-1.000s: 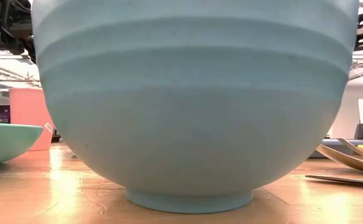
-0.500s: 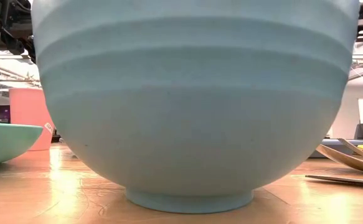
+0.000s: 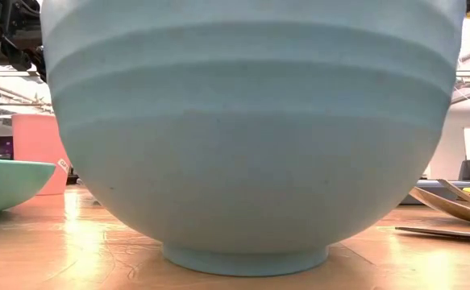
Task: Set up tray
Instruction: Put the pink cup on the blue serving tray
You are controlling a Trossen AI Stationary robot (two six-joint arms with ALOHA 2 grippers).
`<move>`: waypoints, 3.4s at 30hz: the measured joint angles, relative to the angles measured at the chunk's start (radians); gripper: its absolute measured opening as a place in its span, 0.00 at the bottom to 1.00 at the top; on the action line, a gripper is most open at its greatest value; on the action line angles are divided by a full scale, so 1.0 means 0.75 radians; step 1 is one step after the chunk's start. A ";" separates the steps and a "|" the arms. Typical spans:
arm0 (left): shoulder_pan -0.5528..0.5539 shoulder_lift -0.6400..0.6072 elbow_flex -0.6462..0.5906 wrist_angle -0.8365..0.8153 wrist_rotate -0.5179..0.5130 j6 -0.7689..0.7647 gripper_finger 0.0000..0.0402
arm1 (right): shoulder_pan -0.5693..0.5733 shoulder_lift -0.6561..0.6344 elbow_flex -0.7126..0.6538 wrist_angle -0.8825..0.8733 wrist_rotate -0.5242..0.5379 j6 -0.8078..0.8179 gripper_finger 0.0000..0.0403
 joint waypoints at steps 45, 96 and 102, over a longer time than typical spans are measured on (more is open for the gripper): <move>0.000 0.000 0.000 0.001 0.000 0.068 0.57 | -0.439 1.329 0.515 0.306 0.639 0.024 0.41; 0.125 0.782 0.962 -1.879 0.481 -0.906 0.57 | -0.522 1.446 0.538 0.501 0.593 0.129 0.41; 0.126 0.883 0.965 -1.894 0.402 -0.898 0.57 | -0.522 1.446 0.539 0.494 0.593 0.129 0.41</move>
